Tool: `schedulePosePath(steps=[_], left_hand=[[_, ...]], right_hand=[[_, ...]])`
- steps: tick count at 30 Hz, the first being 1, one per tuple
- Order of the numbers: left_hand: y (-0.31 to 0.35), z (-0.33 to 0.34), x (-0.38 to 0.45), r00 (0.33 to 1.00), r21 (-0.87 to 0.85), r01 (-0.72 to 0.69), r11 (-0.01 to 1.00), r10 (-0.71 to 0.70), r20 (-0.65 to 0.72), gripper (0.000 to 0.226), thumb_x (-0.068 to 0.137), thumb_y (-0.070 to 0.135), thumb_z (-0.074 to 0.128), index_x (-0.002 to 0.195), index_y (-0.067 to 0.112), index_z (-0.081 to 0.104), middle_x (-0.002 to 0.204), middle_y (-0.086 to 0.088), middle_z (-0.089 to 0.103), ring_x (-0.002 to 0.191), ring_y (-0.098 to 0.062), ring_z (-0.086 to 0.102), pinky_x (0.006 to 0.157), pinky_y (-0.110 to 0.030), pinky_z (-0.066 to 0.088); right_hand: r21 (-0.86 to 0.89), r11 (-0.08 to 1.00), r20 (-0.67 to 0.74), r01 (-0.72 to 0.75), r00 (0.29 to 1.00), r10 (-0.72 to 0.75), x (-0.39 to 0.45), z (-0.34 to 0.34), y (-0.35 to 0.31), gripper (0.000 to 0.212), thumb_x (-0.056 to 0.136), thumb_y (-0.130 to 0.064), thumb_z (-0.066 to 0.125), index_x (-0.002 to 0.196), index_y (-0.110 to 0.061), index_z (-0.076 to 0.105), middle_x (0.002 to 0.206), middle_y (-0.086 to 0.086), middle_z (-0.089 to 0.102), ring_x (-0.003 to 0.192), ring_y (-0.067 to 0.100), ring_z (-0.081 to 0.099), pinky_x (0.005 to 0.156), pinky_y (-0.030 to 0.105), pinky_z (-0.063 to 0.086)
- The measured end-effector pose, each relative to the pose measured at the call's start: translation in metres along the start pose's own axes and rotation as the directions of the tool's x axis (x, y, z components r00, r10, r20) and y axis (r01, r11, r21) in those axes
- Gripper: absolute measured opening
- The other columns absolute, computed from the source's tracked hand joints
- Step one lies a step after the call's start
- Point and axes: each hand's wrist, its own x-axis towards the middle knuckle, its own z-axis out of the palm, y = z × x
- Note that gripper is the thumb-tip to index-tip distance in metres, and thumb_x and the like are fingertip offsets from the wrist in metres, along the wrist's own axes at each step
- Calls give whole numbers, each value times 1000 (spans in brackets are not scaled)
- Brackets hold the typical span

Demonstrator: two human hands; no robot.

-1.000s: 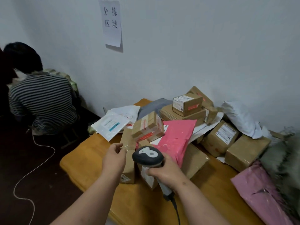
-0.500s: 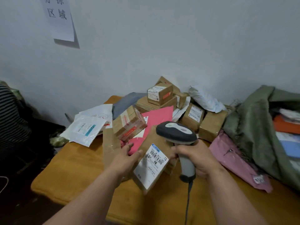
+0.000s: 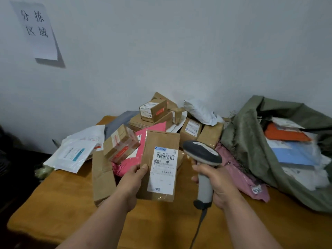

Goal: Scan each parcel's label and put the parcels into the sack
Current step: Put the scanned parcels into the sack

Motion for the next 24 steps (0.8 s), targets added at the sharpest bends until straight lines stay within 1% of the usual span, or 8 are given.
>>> schedulePosePath(steps=[3, 6, 9, 11, 15, 17, 21, 24], left_hand=[[4, 25, -7, 996, -87, -68, 994, 63, -62, 28, 102, 31, 55, 128, 21, 57, 111, -6, 73, 102, -31, 69, 94, -57, 54], [3, 45, -13, 991, -151, -113, 982, 101, -84, 23, 102, 31, 55, 123, 22, 59, 109, -5, 74, 103, -29, 69, 94, -55, 54], [1, 59, -20, 989, -192, -137, 972, 122, -90, 14, 101, 31, 56, 115, 26, 59, 103, -4, 75, 98, -27, 70, 82, -47, 59], [1, 66, -24, 988, -208, -146, 967, 130, -89, 16, 102, 31, 55, 116, 26, 58, 104, -4, 75, 97, -27, 71, 77, -45, 60], [-2, 76, -30, 986, -207, -151, 967, 133, -98, 25, 102, 30, 55, 126, 22, 57, 113, -6, 72, 103, -28, 69, 91, -52, 56], [-4, 79, -32, 986, -217, -146, 965, 126, -107, 28, 102, 29, 55, 129, 22, 57, 114, -6, 72, 105, -28, 68, 95, -54, 55], [-7, 81, -34, 987, -238, -138, 962, 114, -114, 27, 102, 32, 55, 127, 24, 57, 110, -3, 74, 105, -27, 69, 95, -53, 55], [-7, 82, -34, 987, -249, -140, 958, 114, -115, 24, 102, 32, 55, 125, 25, 57, 109, -4, 74, 104, -28, 70, 93, -53, 56]], right_hand=[[-44, 998, 43, -42, 998, 44, -13, -7, 4, 21, 79, -7, 81, 95, -18, 77, 88, 2, 77, 67, 17, 70, 69, 37, 57], [-92, 995, 82, -46, 995, 54, -22, -14, 3, 19, 81, -6, 79, 97, -16, 76, 84, -3, 76, 67, 17, 67, 71, 38, 56], [-131, 991, 116, -25, 992, 40, -28, -24, -2, 22, 83, -4, 76, 103, -16, 73, 82, -8, 75, 68, 14, 65, 68, 32, 56], [-142, 990, 127, -1, 992, 19, -32, -30, -6, 23, 84, -4, 75, 103, -17, 72, 81, -9, 75, 67, 14, 64, 65, 29, 55], [-140, 990, 99, 10, 995, 4, -34, -38, -11, 23, 80, -11, 79, 101, -17, 72, 77, -7, 74, 63, 17, 63, 64, 32, 53], [-147, 989, 99, 13, 995, 1, -35, -42, -11, 20, 82, -9, 78, 98, -18, 72, 75, -7, 74, 62, 17, 63, 61, 30, 52], [-159, 987, 106, 12, 994, 5, -38, -50, -10, 20, 83, -9, 77, 98, -22, 72, 76, -9, 75, 62, 14, 65, 59, 27, 54], [-153, 988, 94, -6, 995, 20, -40, -56, -8, 21, 82, -8, 77, 97, -21, 72, 76, -7, 74, 62, 16, 65, 61, 29, 54]])
